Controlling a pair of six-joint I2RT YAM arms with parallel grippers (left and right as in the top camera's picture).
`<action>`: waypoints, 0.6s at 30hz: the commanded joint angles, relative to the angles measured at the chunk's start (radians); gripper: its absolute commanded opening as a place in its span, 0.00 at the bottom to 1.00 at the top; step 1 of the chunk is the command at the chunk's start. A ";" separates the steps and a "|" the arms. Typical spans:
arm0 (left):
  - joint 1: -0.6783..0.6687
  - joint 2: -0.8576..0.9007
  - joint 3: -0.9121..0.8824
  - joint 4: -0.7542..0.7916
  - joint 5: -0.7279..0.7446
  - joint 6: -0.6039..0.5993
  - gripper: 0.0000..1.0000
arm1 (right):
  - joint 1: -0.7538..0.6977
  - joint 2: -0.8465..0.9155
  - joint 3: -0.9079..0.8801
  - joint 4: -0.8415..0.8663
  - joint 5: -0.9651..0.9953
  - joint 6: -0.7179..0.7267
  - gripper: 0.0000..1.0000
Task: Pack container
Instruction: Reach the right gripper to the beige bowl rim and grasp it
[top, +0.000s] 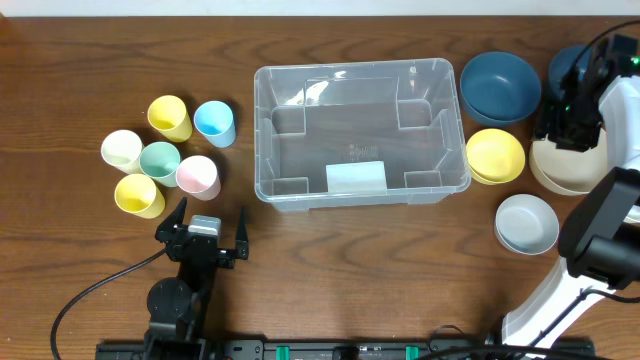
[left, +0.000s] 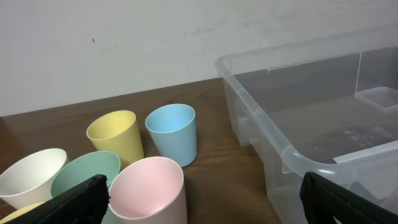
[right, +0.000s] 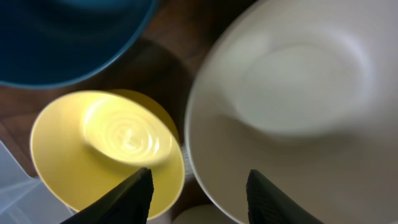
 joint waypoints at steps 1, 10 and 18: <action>0.006 -0.006 -0.015 -0.038 -0.001 0.005 0.98 | 0.014 0.003 -0.063 0.027 -0.019 -0.047 0.51; 0.006 -0.006 -0.015 -0.038 -0.001 0.005 0.98 | 0.013 0.003 -0.116 0.094 -0.002 -0.055 0.48; 0.006 -0.006 -0.015 -0.038 -0.001 0.005 0.98 | 0.013 0.003 -0.116 0.119 0.019 -0.080 0.41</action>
